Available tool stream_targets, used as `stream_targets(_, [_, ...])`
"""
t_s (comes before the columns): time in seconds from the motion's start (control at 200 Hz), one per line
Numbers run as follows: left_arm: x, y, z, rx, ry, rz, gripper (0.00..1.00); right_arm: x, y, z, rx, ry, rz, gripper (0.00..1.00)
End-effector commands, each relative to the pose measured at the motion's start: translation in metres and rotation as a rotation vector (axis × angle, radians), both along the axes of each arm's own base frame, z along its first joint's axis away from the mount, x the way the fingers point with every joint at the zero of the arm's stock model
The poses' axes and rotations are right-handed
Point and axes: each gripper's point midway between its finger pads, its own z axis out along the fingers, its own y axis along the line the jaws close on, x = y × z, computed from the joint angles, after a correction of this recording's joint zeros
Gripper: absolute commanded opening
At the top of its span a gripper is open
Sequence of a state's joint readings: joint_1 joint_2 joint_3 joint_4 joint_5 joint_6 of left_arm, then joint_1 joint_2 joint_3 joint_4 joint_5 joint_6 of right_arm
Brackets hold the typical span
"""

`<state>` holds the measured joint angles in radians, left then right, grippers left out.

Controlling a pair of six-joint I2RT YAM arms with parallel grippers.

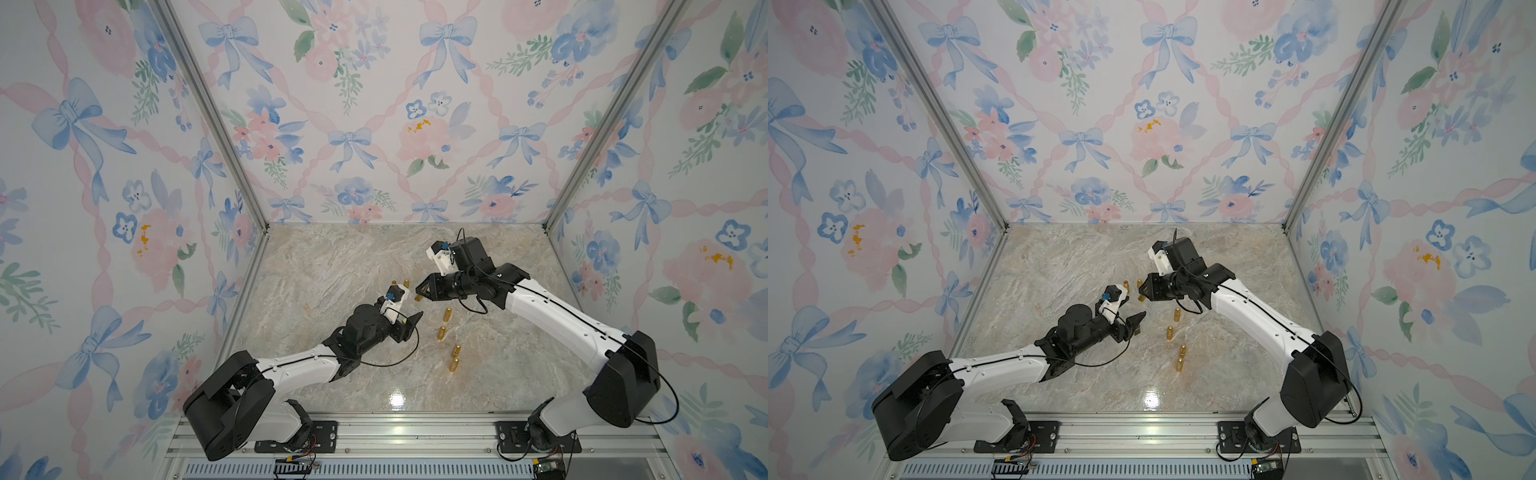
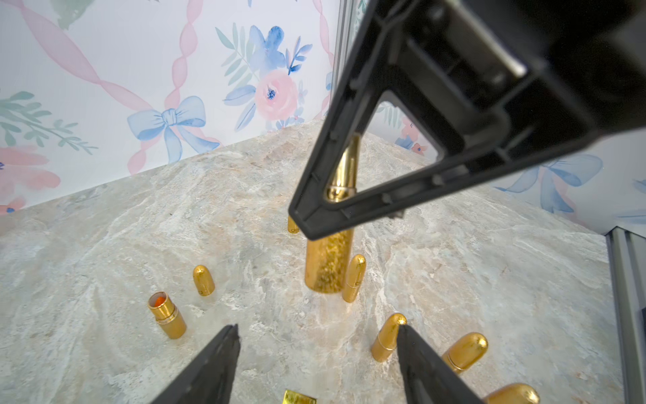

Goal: Open the lipstick cap
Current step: Place the lipstick at the center of the board.

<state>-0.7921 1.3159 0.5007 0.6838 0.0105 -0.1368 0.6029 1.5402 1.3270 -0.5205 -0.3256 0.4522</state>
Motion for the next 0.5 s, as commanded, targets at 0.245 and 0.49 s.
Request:
stream_targets(0.245, [0.01, 0.02, 0.001, -0.002, -0.002, 0.119, 0.98, 0.066, -0.042, -0.056, -0.279, -0.078, -0.145, 0.15])
stream_targets(0.49, [0.022, 0.029, -0.004, -0.002, 0.023, 0.198, 0.98, 0.103, -0.054, -0.095, -0.415, -0.128, -0.227, 0.15])
